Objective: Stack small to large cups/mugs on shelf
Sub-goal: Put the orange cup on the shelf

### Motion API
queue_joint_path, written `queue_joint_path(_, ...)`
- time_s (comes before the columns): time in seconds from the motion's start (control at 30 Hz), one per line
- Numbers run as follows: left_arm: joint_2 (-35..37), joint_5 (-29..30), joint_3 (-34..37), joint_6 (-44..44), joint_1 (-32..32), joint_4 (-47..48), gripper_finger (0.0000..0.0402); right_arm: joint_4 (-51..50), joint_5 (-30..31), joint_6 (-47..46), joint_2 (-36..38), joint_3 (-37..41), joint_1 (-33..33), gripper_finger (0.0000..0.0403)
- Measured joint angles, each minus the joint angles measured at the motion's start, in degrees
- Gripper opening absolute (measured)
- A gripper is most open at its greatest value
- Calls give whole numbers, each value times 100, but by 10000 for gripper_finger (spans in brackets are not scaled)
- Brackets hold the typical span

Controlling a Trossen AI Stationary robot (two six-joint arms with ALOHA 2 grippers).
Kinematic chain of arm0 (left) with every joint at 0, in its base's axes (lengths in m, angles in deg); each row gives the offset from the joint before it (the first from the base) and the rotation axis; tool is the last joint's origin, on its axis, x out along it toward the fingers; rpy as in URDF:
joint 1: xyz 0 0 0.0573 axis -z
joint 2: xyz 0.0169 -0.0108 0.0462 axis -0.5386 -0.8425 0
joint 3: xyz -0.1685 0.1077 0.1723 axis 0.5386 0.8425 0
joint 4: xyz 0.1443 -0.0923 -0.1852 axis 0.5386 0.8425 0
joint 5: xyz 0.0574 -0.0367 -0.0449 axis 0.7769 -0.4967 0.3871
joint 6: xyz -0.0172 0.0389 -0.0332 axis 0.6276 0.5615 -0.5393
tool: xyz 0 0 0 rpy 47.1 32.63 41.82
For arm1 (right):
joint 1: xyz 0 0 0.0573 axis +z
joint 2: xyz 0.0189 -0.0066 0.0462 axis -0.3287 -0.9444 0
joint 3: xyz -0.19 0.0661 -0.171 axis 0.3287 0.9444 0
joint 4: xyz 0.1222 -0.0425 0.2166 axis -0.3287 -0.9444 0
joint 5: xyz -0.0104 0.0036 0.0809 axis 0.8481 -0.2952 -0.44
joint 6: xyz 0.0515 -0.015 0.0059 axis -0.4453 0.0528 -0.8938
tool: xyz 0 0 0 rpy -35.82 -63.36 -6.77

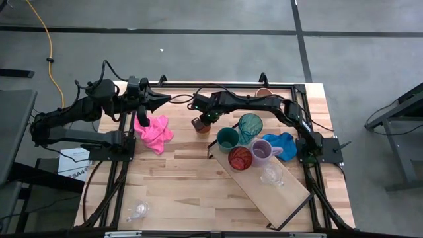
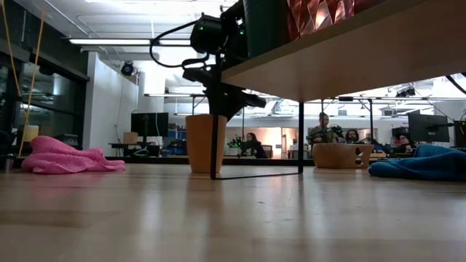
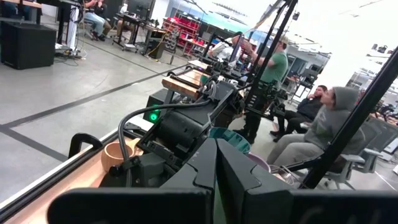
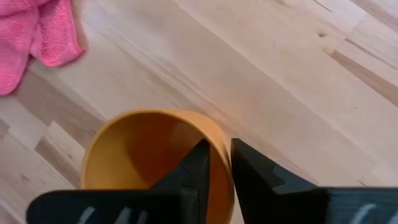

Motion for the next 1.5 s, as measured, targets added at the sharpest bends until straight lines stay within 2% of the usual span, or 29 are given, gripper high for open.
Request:
queue_joint_path(0.2, 2, 0, 0, 0, 0, 2, 0, 16, -189, 85, 40, 0, 0, 73)
queue_joint_path(0.4, 0, 0, 0, 0, 0, 2, 0, -37, -198, 224, 183, 0, -2, 155)
queue_joint_path(0.5, 0, 0, 0, 0, 0, 2, 0, -83, 19, 363, 305, 0, -5, 197)
queue_joint_path(0.63, 1, 0, 0, 1, 0, 4, 0, -5, 201, 765, 631, -2, -49, 232)
queue_joint_path(0.87, 0, 0, 0, 0, 0, 9, 0, -123, 411, 1711, 1537, -4, -294, 240)
queue_joint_path(1.03, 1, -1, 0, 0, 0, 15, 0, -866, 1013, 2361, 2357, 93, -330, 240)
queue_joint_path(1.13, 0, 0, 0, 2, 0, 15, 0, -1021, 1228, 2509, 3081, 707, -326, 240)
queue_joint_path(1.27, 0, 0, 0, 4, 0, 13, 0, -536, 1251, 2340, 4497, 2345, -328, 240)
queue_joint_path(1.37, 0, 0, 0, 11, 0, 2, 0, 285, 1117, 2085, 5737, 3544, -330, 240)
queue_joint_path(1.5, 1, -2, 0, 122, 0, -4, 0, 2144, 609, 1996, 7171, 4648, -330, 240)
